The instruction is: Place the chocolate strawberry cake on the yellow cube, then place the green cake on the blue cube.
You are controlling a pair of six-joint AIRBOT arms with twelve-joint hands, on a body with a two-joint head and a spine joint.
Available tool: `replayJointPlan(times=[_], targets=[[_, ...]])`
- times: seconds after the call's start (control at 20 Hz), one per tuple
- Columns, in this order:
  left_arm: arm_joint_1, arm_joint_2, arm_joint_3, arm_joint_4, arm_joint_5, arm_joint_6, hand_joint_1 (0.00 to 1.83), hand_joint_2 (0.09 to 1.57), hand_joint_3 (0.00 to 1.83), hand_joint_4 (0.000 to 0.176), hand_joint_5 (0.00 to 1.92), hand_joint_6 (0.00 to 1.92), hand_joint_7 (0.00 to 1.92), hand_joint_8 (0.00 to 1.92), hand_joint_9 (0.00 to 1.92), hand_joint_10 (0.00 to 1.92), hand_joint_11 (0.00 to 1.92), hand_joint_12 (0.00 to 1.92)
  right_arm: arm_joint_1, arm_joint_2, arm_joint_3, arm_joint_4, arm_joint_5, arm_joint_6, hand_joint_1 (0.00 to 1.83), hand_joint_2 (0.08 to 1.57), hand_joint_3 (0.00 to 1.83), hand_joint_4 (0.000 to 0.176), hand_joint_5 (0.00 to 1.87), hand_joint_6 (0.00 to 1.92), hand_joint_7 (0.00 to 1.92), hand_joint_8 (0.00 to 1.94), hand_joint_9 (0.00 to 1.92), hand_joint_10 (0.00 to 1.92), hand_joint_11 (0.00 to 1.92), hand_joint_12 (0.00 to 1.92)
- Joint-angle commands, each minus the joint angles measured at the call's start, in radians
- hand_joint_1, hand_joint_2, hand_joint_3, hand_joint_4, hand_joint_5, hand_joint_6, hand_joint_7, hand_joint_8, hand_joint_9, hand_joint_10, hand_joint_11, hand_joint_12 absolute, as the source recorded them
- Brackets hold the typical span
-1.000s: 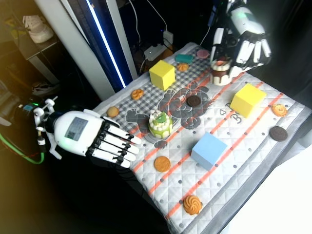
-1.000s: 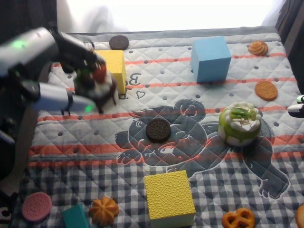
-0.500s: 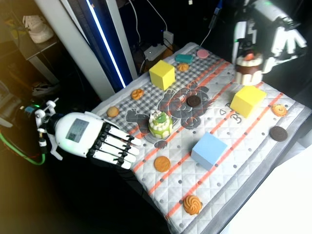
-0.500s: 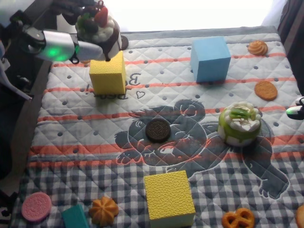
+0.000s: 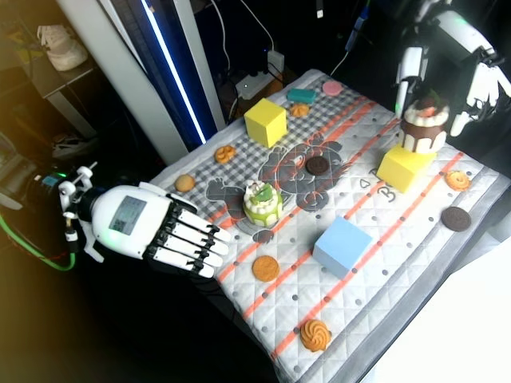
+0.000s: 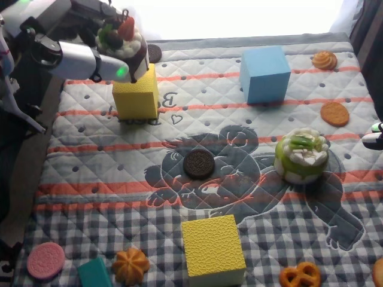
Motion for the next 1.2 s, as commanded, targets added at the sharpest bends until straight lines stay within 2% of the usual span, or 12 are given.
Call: replayJointPlan(times=[0.0, 0.2, 0.4, 0.55, 0.6, 0.65, 0.7, 0.85, 0.9, 1.0, 1.05, 1.15], targets=[[-0.005, 0.0, 0.009, 0.012, -0.109, -0.007, 1.06, 1.04, 0.0, 0.176, 1.12, 0.73, 1.0, 0.43, 0.6, 1.24, 0.18, 1.79, 0.003, 0.003, 0.006, 0.014, 0.118, 0.005, 0.57, 1.33, 0.0, 0.0, 0.52, 0.0, 0.44, 0.0, 0.43, 0.01, 0.19, 0.67], [-0.005, -0.008, 0.018, 0.003, -0.105, -0.007, 1.05, 1.06, 0.0, 0.176, 1.08, 0.8, 1.0, 0.36, 0.59, 1.17, 0.2, 1.72, 0.003, 0.003, 0.006, 0.014, 0.118, 0.007, 0.55, 1.34, 0.0, 0.003, 0.51, 0.0, 0.44, 0.0, 0.44, 0.0, 0.18, 0.67], [-0.002, -0.018, 0.028, -0.002, -0.101, -0.007, 1.06, 1.04, 0.0, 0.176, 1.12, 0.73, 1.06, 0.26, 0.63, 1.08, 0.14, 1.64, 0.003, 0.003, 0.006, 0.014, 0.118, 0.009, 0.54, 1.34, 0.0, 0.027, 0.51, 0.0, 0.43, 0.0, 0.43, 0.0, 0.16, 0.67], [0.003, -0.03, 0.037, -0.01, -0.099, -0.007, 1.05, 1.05, 0.0, 0.176, 1.11, 0.75, 1.08, 0.22, 0.6, 1.21, 0.11, 1.78, 0.002, 0.002, 0.005, 0.014, 0.118, 0.009, 0.52, 1.34, 0.0, 0.02, 0.5, 0.0, 0.43, 0.0, 0.42, 0.0, 0.14, 0.67], [0.005, -0.035, 0.043, -0.014, -0.094, -0.007, 0.96, 0.98, 0.0, 0.061, 0.98, 0.28, 1.03, 0.22, 0.54, 1.24, 0.13, 1.81, 0.002, 0.002, 0.005, 0.014, 0.118, 0.009, 0.54, 1.34, 0.0, 0.016, 0.52, 0.0, 0.44, 0.0, 0.43, 0.0, 0.15, 0.69], [0.007, -0.038, 0.047, -0.019, -0.09, -0.007, 0.94, 0.96, 0.0, 0.03, 0.99, 0.09, 1.01, 0.2, 0.56, 1.2, 0.17, 1.78, 0.002, 0.002, 0.005, 0.014, 0.118, 0.009, 0.54, 1.34, 0.0, 0.018, 0.52, 0.01, 0.44, 0.0, 0.43, 0.0, 0.15, 0.69], [0.01, -0.041, 0.05, -0.023, -0.088, -0.007, 0.94, 0.96, 0.0, 0.03, 0.99, 0.09, 1.01, 0.2, 0.56, 1.2, 0.17, 1.78, 0.002, 0.002, 0.005, 0.014, 0.118, 0.009, 0.54, 1.34, 0.0, 0.018, 0.52, 0.01, 0.44, 0.0, 0.43, 0.0, 0.15, 0.69], [0.018, -0.047, 0.054, -0.029, -0.085, -0.007, 0.89, 0.92, 0.0, 0.03, 0.9, 0.0, 0.91, 0.14, 0.51, 0.86, 0.07, 1.54, 0.0, 0.002, 0.005, 0.015, 0.118, 0.01, 0.56, 1.34, 0.0, 0.011, 0.53, 0.0, 0.45, 0.0, 0.44, 0.0, 0.17, 0.69], [0.019, -0.048, 0.054, -0.029, -0.081, -0.007, 0.9, 0.91, 0.0, 0.008, 0.86, 0.0, 0.89, 0.05, 0.56, 0.64, 0.05, 1.49, 0.0, 0.002, 0.005, 0.015, 0.118, 0.01, 0.57, 1.34, 0.0, 0.01, 0.53, 0.0, 0.45, 0.0, 0.43, 0.0, 0.17, 0.69], [0.022, -0.049, 0.055, -0.029, -0.074, -0.007, 0.88, 0.92, 0.0, 0.012, 0.82, 0.0, 0.86, 0.03, 0.47, 0.78, 0.01, 1.53, -0.002, 0.002, 0.005, 0.015, 0.118, 0.011, 0.57, 1.35, 0.0, 0.006, 0.53, 0.0, 0.45, 0.0, 0.43, 0.0, 0.17, 0.69], [0.023, -0.049, 0.055, -0.029, -0.074, -0.007, 0.88, 0.9, 0.0, 0.025, 0.8, 0.0, 0.83, 0.01, 0.39, 0.92, 0.0, 1.54, -0.002, 0.002, 0.005, 0.015, 0.118, 0.012, 0.59, 1.35, 0.0, 0.001, 0.53, 0.0, 0.45, 0.0, 0.43, 0.0, 0.17, 0.69], [0.025, -0.049, 0.055, -0.029, -0.07, -0.007, 0.85, 0.91, 0.0, 0.06, 0.74, 0.0, 0.75, 0.0, 0.39, 0.64, 0.0, 1.26, -0.004, 0.001, 0.005, 0.016, 0.118, 0.014, 0.56, 1.35, 0.0, 0.012, 0.53, 0.0, 0.44, 0.0, 0.42, 0.0, 0.16, 0.68]])
